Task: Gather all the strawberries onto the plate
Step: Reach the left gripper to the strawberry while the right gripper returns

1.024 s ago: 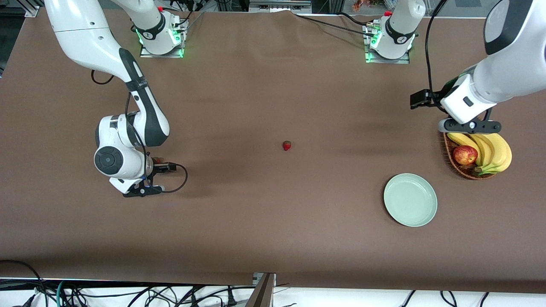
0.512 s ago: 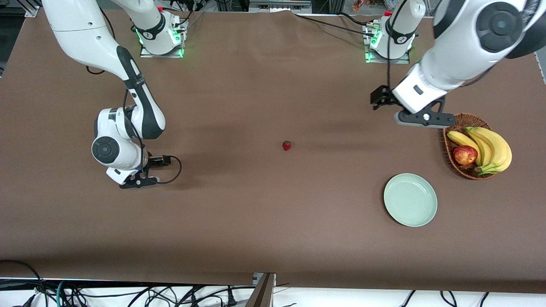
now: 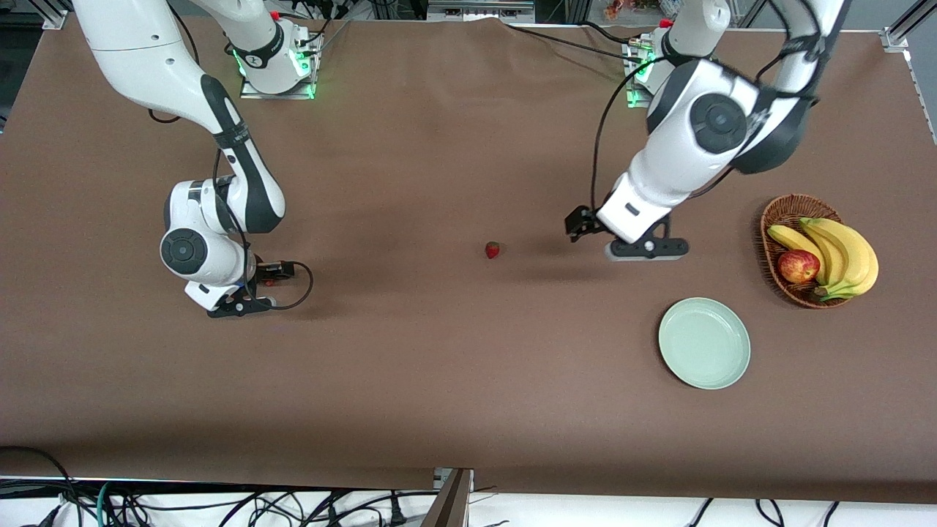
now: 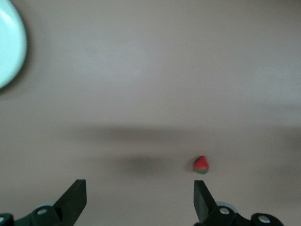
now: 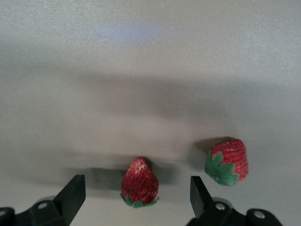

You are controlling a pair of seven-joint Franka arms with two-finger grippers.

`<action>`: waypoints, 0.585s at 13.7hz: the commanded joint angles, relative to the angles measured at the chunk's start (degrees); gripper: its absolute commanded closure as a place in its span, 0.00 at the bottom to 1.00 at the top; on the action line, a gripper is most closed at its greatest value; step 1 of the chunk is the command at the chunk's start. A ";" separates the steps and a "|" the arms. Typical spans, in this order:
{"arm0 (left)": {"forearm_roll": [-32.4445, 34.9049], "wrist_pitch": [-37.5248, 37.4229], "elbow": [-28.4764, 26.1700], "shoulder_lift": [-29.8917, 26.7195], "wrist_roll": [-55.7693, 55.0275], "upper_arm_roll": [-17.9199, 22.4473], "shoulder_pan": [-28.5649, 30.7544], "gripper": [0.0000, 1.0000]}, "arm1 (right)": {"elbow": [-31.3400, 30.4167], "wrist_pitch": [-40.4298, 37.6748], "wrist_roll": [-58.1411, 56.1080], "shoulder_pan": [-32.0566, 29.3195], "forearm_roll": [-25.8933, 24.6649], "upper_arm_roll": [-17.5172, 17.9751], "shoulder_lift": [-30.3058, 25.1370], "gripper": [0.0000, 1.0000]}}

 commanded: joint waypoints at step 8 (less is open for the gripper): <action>9.69 12.89 9.81 20.85 -16.21 8.56 -20.13 0.00 | -3.99 2.95 -0.95 0.19 0.90 -0.09 -2.40 0.63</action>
